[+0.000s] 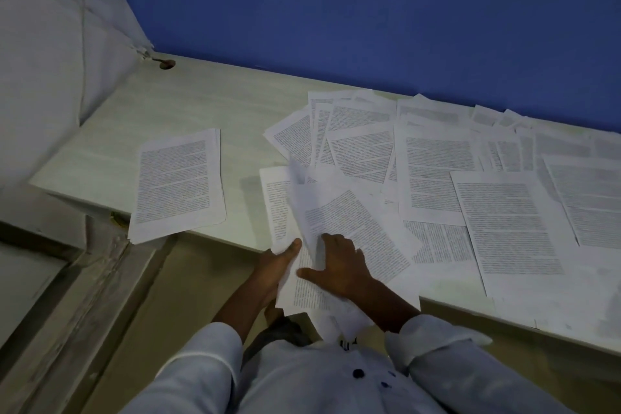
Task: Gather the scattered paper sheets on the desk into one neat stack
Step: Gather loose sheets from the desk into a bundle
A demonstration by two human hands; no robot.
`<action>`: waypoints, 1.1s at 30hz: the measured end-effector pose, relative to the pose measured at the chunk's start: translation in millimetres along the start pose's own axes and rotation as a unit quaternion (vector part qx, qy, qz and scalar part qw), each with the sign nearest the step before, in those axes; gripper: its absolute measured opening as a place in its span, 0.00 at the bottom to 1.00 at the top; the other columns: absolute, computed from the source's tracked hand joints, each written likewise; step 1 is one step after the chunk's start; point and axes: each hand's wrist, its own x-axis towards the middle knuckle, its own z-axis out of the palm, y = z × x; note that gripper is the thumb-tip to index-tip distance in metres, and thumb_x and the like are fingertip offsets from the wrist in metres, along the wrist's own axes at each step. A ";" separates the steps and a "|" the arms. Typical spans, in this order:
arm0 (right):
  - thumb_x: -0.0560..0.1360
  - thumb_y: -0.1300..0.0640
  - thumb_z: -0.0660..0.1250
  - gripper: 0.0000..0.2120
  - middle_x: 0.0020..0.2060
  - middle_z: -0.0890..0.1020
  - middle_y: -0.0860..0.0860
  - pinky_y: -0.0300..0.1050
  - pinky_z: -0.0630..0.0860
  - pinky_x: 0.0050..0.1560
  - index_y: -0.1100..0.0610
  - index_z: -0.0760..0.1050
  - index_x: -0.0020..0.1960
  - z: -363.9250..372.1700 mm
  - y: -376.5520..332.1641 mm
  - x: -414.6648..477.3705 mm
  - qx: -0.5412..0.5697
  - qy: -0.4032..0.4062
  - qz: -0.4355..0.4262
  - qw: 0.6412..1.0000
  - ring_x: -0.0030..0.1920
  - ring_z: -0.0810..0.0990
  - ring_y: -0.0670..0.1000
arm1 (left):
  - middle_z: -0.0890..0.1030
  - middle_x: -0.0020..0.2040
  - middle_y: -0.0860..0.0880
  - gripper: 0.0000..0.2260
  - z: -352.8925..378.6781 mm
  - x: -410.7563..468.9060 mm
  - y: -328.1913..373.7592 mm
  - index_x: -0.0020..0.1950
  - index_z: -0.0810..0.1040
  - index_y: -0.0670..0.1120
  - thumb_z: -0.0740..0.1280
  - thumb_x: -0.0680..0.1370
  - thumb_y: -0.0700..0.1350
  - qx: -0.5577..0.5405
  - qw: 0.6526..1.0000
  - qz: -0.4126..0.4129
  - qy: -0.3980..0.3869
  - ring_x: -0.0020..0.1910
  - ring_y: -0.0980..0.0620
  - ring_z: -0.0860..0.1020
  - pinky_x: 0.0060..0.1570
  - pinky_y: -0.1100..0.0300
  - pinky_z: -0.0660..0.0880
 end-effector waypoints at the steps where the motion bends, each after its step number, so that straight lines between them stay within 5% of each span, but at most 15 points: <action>1: 0.65 0.23 0.61 0.52 0.74 0.64 0.53 0.62 0.59 0.72 0.54 0.53 0.77 0.6 -0.2 0.2 0.005 0.011 0.002 1.000 0.72 0.63 0.55 | 0.82 0.61 0.51 0.24 0.3 -0.1 0.7 0.67 0.76 0.52 0.71 0.73 0.58 -0.002 1.000 -0.011 -0.011 0.59 0.52 0.80 0.51 0.61 0.78; 6: 0.73 0.33 0.62 0.39 0.69 0.71 0.54 0.56 0.68 0.68 0.57 0.62 0.74 -3.5 1.9 3.0 0.084 0.049 0.017 0.995 0.67 0.71 0.55 | 0.81 0.62 0.48 0.35 -4.1 5.5 -2.5 0.69 0.75 0.50 0.74 0.66 0.63 -0.001 1.000 -0.014 0.012 0.60 0.48 0.79 0.64 0.49 0.73; 10: 0.77 0.49 0.63 0.18 0.55 0.79 0.54 0.51 0.78 0.54 0.58 0.73 0.62 -8.1 -3.4 2.5 0.048 0.083 0.017 0.995 0.53 0.79 0.53 | 0.79 0.64 0.47 0.30 -11.5 0.2 -1.9 0.71 0.73 0.48 0.71 0.71 0.58 -0.007 1.000 -0.011 0.014 0.61 0.47 0.79 0.67 0.46 0.71; 13: 0.78 0.55 0.61 0.10 0.48 0.82 0.55 0.48 0.80 0.47 0.61 0.77 0.53 -12.8 -4.3 4.3 0.089 0.110 0.028 0.990 0.47 0.82 0.54 | 0.77 0.64 0.48 0.24 -17.8 2.5 8.2 0.71 0.72 0.44 0.69 0.77 0.50 0.010 1.000 -0.008 0.027 0.55 0.51 0.79 0.63 0.55 0.72; 17: 0.80 0.57 0.61 0.12 0.50 0.83 0.56 0.48 0.80 0.49 0.62 0.76 0.57 -28.7 4.3 9.0 0.177 0.177 0.090 0.964 0.50 0.82 0.57 | 0.77 0.58 0.48 0.17 -27.3 10.7 28.2 0.69 0.72 0.41 0.64 0.81 0.42 0.033 0.998 0.001 0.044 0.46 0.55 0.77 0.56 0.58 0.70; 21: 0.78 0.61 0.61 0.12 0.54 0.82 0.59 0.51 0.80 0.53 0.64 0.75 0.60 -35.7 -2.2 17.8 0.214 0.284 0.123 0.927 0.53 0.81 0.59 | 0.77 0.63 0.49 0.18 -50.9 25.0 45.3 0.70 0.72 0.43 0.65 0.80 0.42 0.015 0.998 -0.003 0.066 0.50 0.54 0.77 0.59 0.56 0.70; 24: 0.79 0.58 0.60 0.13 0.53 0.80 0.58 0.50 0.79 0.55 0.63 0.74 0.60 -34.9 -22.0 28.9 0.167 0.265 0.141 0.939 0.54 0.80 0.57 | 0.76 0.67 0.46 0.19 -74.3 32.9 56.3 0.71 0.71 0.45 0.66 0.80 0.40 -0.031 0.996 -0.022 0.085 0.56 0.49 0.77 0.62 0.53 0.70; 30: 0.77 0.55 0.57 0.17 0.49 0.81 0.56 0.48 0.77 0.48 0.58 0.78 0.59 1.1 -64.0 37.2 -0.011 0.205 -0.063 0.977 0.48 0.81 0.56 | 0.79 0.62 0.43 0.18 -100.9 50.8 84.8 0.68 0.74 0.42 0.67 0.79 0.43 0.020 0.995 -0.040 0.084 0.59 0.42 0.77 0.64 0.45 0.71; 33: 0.78 0.51 0.59 0.17 0.51 0.81 0.54 0.52 0.78 0.48 0.56 0.78 0.62 21.0 -67.1 35.1 0.020 0.158 -0.127 0.979 0.49 0.80 0.55 | 0.80 0.53 0.43 0.07 -109.1 54.9 98.6 0.52 0.79 0.43 0.65 0.80 0.44 0.051 0.996 -0.033 0.065 0.51 0.42 0.76 0.56 0.49 0.73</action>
